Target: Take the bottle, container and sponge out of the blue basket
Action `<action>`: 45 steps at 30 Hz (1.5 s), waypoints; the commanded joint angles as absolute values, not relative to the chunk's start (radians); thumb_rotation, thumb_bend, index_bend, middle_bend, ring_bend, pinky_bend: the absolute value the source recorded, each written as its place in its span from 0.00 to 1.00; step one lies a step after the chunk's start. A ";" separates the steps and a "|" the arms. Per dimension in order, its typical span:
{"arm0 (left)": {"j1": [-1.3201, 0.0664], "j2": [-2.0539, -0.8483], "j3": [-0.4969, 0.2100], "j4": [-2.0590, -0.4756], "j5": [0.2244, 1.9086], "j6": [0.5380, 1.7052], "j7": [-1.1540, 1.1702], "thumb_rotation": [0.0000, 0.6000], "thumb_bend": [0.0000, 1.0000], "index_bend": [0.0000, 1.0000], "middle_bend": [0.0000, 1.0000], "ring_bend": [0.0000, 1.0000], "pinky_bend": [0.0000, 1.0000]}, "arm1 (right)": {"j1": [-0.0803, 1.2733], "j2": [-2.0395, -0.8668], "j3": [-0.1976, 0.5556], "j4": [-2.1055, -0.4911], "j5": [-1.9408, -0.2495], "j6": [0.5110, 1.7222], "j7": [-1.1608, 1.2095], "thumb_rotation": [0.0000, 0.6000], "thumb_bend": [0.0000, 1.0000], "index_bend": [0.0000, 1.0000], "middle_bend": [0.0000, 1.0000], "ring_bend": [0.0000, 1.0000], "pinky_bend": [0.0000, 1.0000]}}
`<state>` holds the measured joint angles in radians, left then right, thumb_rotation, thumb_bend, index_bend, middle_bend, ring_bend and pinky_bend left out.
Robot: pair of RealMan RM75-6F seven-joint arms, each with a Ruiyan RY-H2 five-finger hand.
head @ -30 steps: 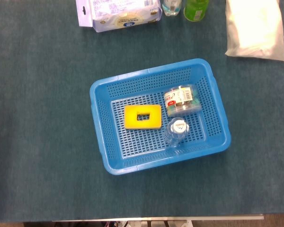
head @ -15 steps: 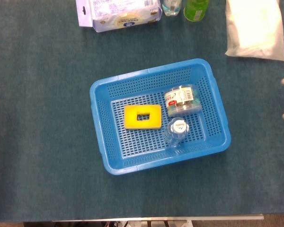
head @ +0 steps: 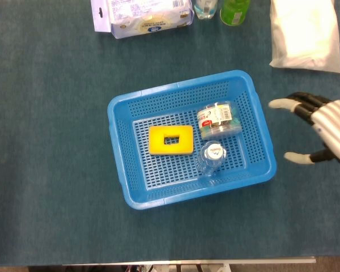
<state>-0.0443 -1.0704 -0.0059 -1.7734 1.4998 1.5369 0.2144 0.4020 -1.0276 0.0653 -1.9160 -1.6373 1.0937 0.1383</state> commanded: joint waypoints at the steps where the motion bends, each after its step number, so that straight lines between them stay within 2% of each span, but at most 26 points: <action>1: -0.037 -1.073 -0.006 -1.777 1.499 1.547 0.219 1.00 0.39 0.36 0.29 0.17 0.18 | 0.438 -1.060 0.074 -1.913 -1.615 1.052 0.170 1.00 0.00 0.22 0.29 0.22 0.35; 13: -0.002 -1.078 -0.007 -1.809 1.496 1.593 0.251 1.00 0.39 0.36 0.29 0.17 0.18 | 0.540 -1.209 0.046 -1.792 -1.599 0.923 0.322 1.00 0.00 0.21 0.29 0.22 0.36; 22: 0.009 -1.078 -0.017 -1.817 1.487 1.606 0.251 1.00 0.39 0.36 0.29 0.17 0.18 | 0.586 -1.321 0.038 -1.714 -1.611 0.910 0.417 1.00 0.00 0.21 0.28 0.22 0.36; 45: 0.020 -1.077 -0.025 -1.828 1.492 1.612 0.244 1.00 0.39 0.36 0.29 0.17 0.17 | 0.665 -1.370 0.036 -1.692 -1.553 0.854 0.392 1.00 0.00 0.21 0.28 0.22 0.36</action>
<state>0.0196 -1.0778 -0.0254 -1.8272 1.4915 1.6116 0.2447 0.6648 -1.3694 0.0364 -1.6920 -1.5531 0.8545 0.3920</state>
